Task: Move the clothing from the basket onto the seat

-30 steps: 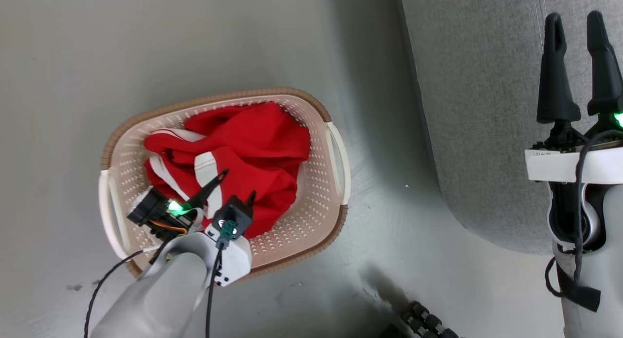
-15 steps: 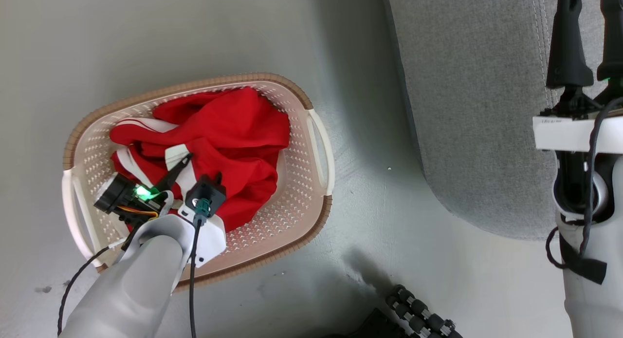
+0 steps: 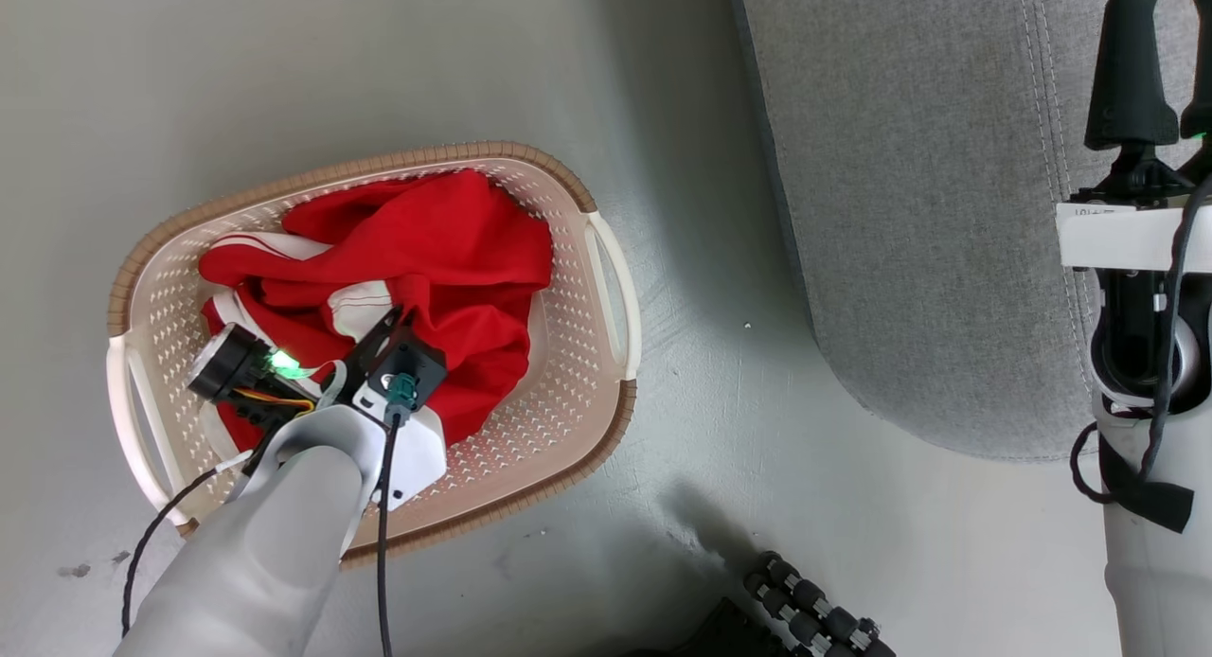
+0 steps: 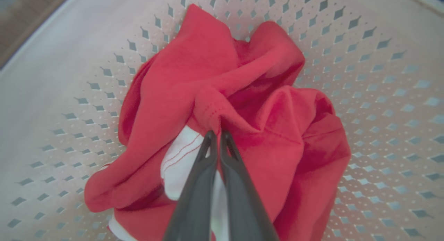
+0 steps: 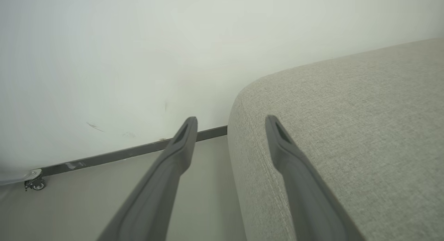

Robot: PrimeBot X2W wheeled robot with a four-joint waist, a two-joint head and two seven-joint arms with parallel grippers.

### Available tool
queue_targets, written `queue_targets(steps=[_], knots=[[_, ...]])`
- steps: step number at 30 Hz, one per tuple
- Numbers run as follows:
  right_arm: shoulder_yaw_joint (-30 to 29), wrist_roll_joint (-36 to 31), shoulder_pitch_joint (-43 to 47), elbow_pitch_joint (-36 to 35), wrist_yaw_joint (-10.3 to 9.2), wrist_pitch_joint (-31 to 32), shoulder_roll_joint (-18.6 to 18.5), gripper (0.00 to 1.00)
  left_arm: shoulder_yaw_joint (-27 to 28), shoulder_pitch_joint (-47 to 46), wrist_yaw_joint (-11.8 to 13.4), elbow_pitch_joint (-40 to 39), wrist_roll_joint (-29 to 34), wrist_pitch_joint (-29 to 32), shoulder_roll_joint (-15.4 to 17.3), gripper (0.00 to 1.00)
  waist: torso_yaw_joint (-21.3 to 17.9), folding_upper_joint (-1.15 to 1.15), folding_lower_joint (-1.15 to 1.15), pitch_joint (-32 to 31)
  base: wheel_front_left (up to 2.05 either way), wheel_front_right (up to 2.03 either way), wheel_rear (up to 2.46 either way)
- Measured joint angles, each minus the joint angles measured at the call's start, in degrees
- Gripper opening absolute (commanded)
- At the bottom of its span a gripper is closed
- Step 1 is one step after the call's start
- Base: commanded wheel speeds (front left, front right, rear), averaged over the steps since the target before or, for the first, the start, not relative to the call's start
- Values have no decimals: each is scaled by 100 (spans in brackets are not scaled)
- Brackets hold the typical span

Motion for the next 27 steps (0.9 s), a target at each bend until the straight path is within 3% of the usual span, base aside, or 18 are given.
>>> queue_targets(steps=[14,27], knots=[[-20,-104,-2,165,0,0,0,100,-14,-7,-99,-519,-73,-310,-122,0,175,0,0,-288,0,0,0],[66,-367,16,314,0,-1,-4,100,222,34,9,-1547,-274,-411,-126,0,452,0,0,-701,0,0,0]])
